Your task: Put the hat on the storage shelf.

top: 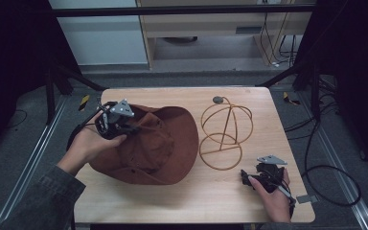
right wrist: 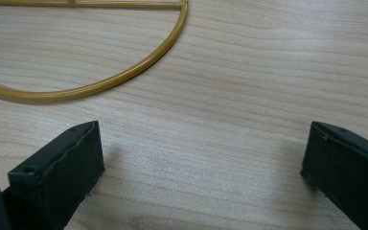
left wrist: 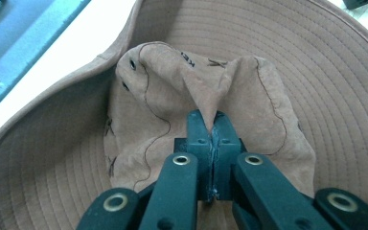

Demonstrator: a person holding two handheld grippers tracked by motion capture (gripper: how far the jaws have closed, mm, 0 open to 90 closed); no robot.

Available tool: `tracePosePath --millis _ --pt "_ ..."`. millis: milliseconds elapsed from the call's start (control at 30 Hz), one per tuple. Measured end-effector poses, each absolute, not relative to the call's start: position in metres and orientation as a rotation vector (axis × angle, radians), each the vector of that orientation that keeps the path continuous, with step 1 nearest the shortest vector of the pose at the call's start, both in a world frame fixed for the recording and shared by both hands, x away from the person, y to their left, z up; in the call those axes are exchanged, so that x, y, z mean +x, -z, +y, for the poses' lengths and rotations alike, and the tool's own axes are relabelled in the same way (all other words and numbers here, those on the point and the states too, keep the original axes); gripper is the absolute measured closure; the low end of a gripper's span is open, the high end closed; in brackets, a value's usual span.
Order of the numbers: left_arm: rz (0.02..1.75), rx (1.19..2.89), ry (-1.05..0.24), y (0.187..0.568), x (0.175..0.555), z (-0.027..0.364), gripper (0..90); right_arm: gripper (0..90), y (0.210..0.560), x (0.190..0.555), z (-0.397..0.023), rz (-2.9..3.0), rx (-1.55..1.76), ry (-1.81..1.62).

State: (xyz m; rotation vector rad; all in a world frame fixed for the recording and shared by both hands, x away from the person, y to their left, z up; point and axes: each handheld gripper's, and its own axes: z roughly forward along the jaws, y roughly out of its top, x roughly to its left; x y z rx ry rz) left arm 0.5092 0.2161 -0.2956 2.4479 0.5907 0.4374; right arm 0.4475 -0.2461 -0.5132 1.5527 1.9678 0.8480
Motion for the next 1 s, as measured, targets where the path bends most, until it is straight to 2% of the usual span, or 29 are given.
tracePosePath --millis 600,1000 --pt "0.503 2.375 -0.496 0.242 0.482 0.221 88.9 0.6 0.513 0.448 -0.246 1.967 1.552 -0.850" --pt "0.432 2.341 -0.514 0.203 0.483 0.197 88.9 0.6 0.513 0.447 -0.246 1.968 1.553 -0.845"
